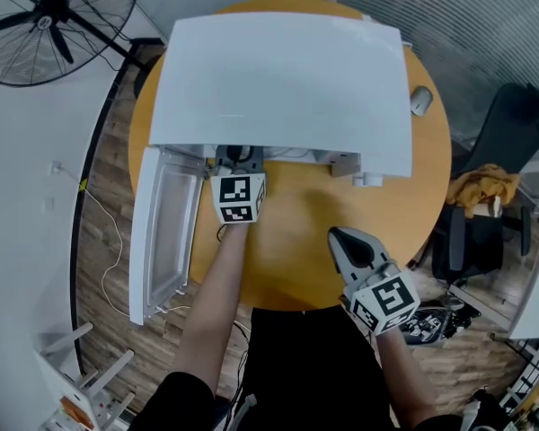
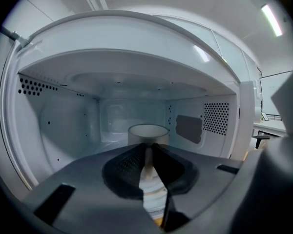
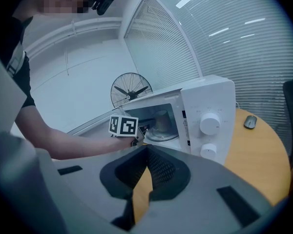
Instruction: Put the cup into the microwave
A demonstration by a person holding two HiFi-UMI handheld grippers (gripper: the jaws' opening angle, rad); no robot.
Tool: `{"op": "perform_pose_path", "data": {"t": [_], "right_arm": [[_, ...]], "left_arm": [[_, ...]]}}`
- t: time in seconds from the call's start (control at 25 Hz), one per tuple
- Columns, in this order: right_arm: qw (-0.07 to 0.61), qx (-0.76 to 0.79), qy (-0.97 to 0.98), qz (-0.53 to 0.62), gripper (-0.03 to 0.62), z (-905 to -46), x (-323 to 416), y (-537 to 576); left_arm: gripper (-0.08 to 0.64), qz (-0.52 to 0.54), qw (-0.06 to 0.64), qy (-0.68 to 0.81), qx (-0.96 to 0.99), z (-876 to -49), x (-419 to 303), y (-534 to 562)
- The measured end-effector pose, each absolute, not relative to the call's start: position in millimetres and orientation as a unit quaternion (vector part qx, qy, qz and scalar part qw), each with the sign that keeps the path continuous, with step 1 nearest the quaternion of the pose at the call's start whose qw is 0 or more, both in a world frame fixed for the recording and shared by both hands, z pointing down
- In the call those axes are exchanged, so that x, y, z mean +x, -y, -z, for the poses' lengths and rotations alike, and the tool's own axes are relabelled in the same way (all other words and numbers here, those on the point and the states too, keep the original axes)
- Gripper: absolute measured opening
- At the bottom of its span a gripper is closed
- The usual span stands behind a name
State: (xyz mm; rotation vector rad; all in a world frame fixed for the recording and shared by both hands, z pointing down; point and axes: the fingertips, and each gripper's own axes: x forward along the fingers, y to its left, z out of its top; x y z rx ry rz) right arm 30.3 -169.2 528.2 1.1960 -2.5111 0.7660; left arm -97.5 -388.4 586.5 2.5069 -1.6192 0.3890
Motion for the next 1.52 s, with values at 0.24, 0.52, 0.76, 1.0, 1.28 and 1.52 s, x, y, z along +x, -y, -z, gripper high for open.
{"op": "perform_pose_path", "data": {"t": [0.24, 0.52, 0.76, 1.0, 1.28, 1.52], "right_arm": [[0.129, 0.411, 0.864, -0.261, 0.009, -526.8, 32.8, 168.3], [0.126, 0.417, 0.863, -0.257, 0.010, -524.6, 41.0, 164.9], [0.121, 0.413, 0.867, -0.251, 0.010, -520.0, 47.1, 158.8], [0.111, 0.404, 0.874, -0.244, 0.009, -513.3, 53.6, 149.8], [0.094, 0.393, 0.884, -0.237, 0.009, -505.6, 58.3, 140.2], [0.088, 0.383, 0.888, -0.238, 0.009, -501.8, 55.5, 131.3]], "left_arm": [[0.046, -0.127, 0.055, 0.541, 0.829, -586.7, -96.2, 391.3], [0.046, -0.131, 0.051, 0.548, 0.824, -581.7, -98.1, 387.7], [0.046, -0.139, 0.057, 0.560, 0.815, -581.1, -100.8, 374.3], [0.046, -0.148, 0.060, 0.573, 0.804, -578.9, -104.5, 344.1], [0.046, -0.146, 0.052, 0.583, 0.797, -553.6, -105.3, 311.3], [0.046, -0.137, 0.054, 0.577, 0.803, -526.2, -98.5, 269.3]]}}
